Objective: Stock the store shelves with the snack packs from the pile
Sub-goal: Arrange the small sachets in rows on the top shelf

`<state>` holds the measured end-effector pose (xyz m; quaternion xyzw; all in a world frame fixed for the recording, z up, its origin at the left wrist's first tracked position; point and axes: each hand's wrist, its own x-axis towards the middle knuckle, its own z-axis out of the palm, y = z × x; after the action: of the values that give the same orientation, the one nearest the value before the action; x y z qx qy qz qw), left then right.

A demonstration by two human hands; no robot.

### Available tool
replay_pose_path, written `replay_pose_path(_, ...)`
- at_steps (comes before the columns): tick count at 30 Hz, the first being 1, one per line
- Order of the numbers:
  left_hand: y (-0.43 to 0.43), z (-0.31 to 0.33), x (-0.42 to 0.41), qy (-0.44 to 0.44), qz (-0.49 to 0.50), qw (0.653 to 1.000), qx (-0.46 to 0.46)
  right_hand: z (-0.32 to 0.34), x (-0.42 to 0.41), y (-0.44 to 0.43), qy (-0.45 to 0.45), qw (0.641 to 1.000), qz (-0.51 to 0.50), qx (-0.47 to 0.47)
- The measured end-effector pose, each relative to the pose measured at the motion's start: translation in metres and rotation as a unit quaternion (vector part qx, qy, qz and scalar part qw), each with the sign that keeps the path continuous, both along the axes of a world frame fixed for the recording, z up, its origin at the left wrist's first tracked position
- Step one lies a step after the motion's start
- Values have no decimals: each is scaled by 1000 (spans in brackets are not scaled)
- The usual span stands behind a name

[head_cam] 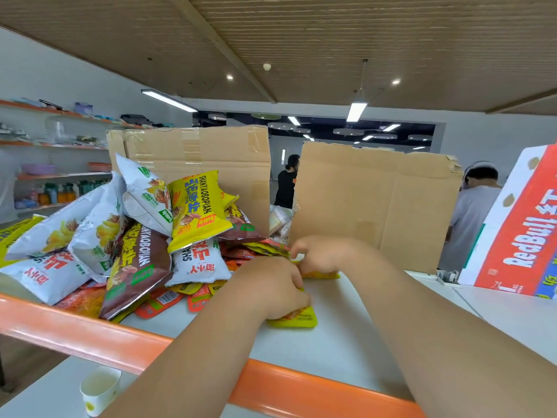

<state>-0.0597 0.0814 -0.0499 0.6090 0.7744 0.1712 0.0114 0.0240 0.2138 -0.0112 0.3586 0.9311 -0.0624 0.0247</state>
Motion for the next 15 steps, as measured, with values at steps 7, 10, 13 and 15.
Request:
replay_pose_path(7,-3,0,1,-22,-59,998,6,5,5,6,-65,997,-18,-25)
replay_pose_path(10,-1,-2,-1,-19,-43,998,35,6,9,8,-89,993,-48,-56)
replay_pose_path(13,3,-4,-3,1,-18,999,45,5,11,12,-71,992,-58,-85)
replay_pose_path(15,3,-4,-4,9,-10,999,50,6,12,14,-61,993,-49,-84)
